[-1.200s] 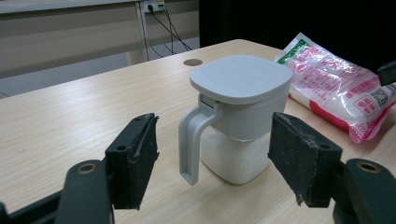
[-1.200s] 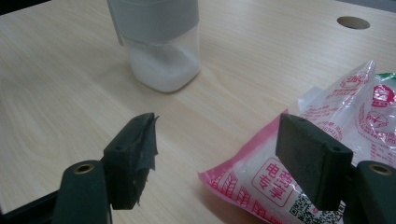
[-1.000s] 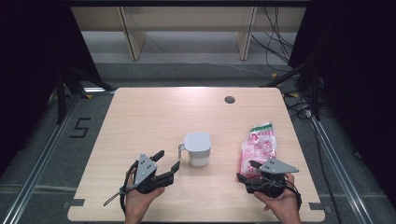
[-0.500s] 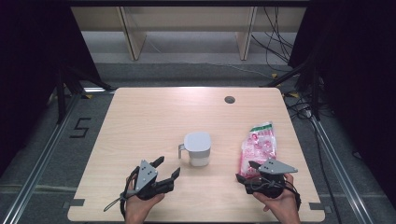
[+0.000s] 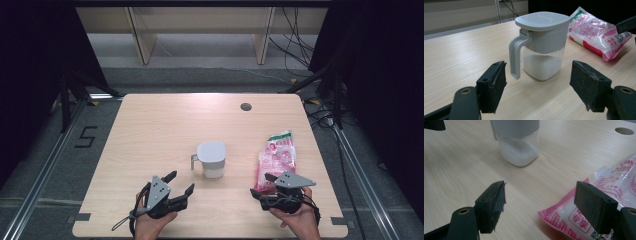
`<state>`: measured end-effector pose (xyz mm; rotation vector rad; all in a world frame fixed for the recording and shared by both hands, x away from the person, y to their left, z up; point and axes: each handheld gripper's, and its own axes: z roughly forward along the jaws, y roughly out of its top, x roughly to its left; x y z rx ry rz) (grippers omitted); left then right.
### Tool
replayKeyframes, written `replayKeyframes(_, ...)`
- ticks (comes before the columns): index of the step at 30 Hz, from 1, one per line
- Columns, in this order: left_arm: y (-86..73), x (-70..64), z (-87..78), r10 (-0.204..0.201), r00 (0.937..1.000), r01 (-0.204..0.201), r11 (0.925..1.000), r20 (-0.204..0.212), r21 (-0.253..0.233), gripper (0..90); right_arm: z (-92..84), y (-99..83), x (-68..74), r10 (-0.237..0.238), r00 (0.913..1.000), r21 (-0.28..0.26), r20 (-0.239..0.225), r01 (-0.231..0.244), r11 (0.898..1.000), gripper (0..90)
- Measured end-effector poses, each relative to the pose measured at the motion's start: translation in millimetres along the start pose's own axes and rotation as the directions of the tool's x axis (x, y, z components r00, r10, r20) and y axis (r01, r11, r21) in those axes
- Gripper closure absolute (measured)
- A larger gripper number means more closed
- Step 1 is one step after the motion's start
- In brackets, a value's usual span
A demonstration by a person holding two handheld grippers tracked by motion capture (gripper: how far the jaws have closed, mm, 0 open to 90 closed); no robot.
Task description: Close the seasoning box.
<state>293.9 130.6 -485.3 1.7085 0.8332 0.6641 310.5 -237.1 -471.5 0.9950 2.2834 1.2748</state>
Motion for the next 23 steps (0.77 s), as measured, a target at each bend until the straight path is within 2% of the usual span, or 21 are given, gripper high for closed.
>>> replayKeyframes(2, -0.6, -0.1, 1.6, 0.000, 1.0000, 0.001, 0.9999, 0.007, -0.010, 28.0, -0.1, 0.0, 0.4, 0.002, 1.0000, 0.000, -0.001, -0.002, 1.000, 26.1)
replayKeyframes(3, -0.6, -1.1, 0.8, -0.008, 1.0000, 0.008, 1.0000, -0.003, 0.002, 28.0, 0.3, -0.1, 0.1, -0.004, 1.0000, -0.001, -0.002, 0.004, 1.000, 26.1)
replayKeyframes(4, -0.4, -0.3, 1.0, 0.007, 1.0000, -0.007, 1.0000, -0.001, 0.006, 28.0, 0.3, -0.1, 0.0, -0.003, 1.0000, 0.000, -0.002, 0.003, 1.000, 26.1)
replayKeyframes(5, -1.2, -1.3, 1.7, -0.007, 1.0000, 0.007, 1.0000, -0.002, 0.000, 28.0, 0.2, -0.2, 0.4, 0.003, 1.0000, 0.000, -0.003, -0.003, 1.000, 26.1)
replayKeyframes(7, -0.8, -0.5, 1.1, 0.008, 1.0000, -0.008, 0.9999, 0.001, 0.008, 27.9, 1.1, -0.7, -0.2, -0.004, 1.0000, -0.002, -0.004, 0.004, 1.000, 26.1)
replayKeyframes(8, -1.1, -1.4, 1.0, -0.007, 1.0000, 0.007, 1.0000, 0.000, 0.005, 28.0, 1.0, -0.7, -0.2, -0.001, 1.0000, -0.001, -0.006, 0.001, 1.000, 26.1)
replayKeyframes(9, -0.4, -0.2, 0.6, 0.016, 0.9999, -0.016, 0.9998, 0.003, 0.008, 28.0, 0.6, -0.7, 0.0, 0.001, 1.0000, -0.001, -0.004, -0.001, 1.000, 26.0)
replayKeyframes(10, -0.3, -0.3, 0.5, 0.014, 0.9999, -0.014, 0.9999, 0.004, 0.006, 28.0, 0.6, -0.8, -0.2, 0.000, 1.0000, -0.001, -0.005, 0.000, 1.000, 26.0)
replayKeyframes(11, -0.2, -0.5, -0.1, 0.012, 0.9999, -0.012, 0.9999, 0.001, 0.010, 28.0, -1.0, -0.9, 2.2, 0.030, 0.9995, 0.012, 0.006, -0.030, 0.999, 26.1)
replayKeyframes(12, -0.3, 0.5, 1.2, 0.021, 0.9997, -0.021, 0.9998, 0.011, -0.004, 28.0, -0.7, -0.9, 1.7, 0.022, 0.9997, 0.009, 0.005, -0.022, 1.000, 26.1)
replayKeyframes(15, -1.2, -2.0, 0.0, -0.016, 0.9999, 0.016, 0.9998, -0.005, 0.010, 28.0, -0.6, -1.1, 1.9, 0.023, 0.9997, 0.008, 0.006, -0.023, 1.000, 26.0)
replayKeyframes(20, -1.6, -1.9, 0.3, -0.010, 0.9999, 0.010, 0.9999, -0.006, 0.012, 28.0, -0.7, -1.1, 1.9, 0.022, 0.9997, 0.009, 0.005, -0.023, 1.000, 26.1)
replayKeyframes(21, -1.2, -0.4, 0.3, 0.013, 0.9999, -0.013, 0.9998, 0.001, 0.014, 28.0, 0.5, -1.0, -0.7, -0.001, 1.0000, -0.001, -0.005, 0.001, 1.000, 26.0)
replayKeyframes(22, -1.4, -0.7, 0.3, 0.011, 0.9999, -0.011, 0.9998, -0.001, 0.015, 28.0, 0.2, -0.9, -0.6, -0.002, 1.0000, 0.001, -0.001, 0.002, 1.000, 26.1)
replayKeyframes(23, -2.1, -1.9, 0.5, -0.010, 0.9999, 0.010, 0.9999, -0.003, 0.013, 28.0, -0.3, -1.0, -0.4, 0.000, 1.0000, 0.003, 0.006, 0.000, 1.000, 26.1)
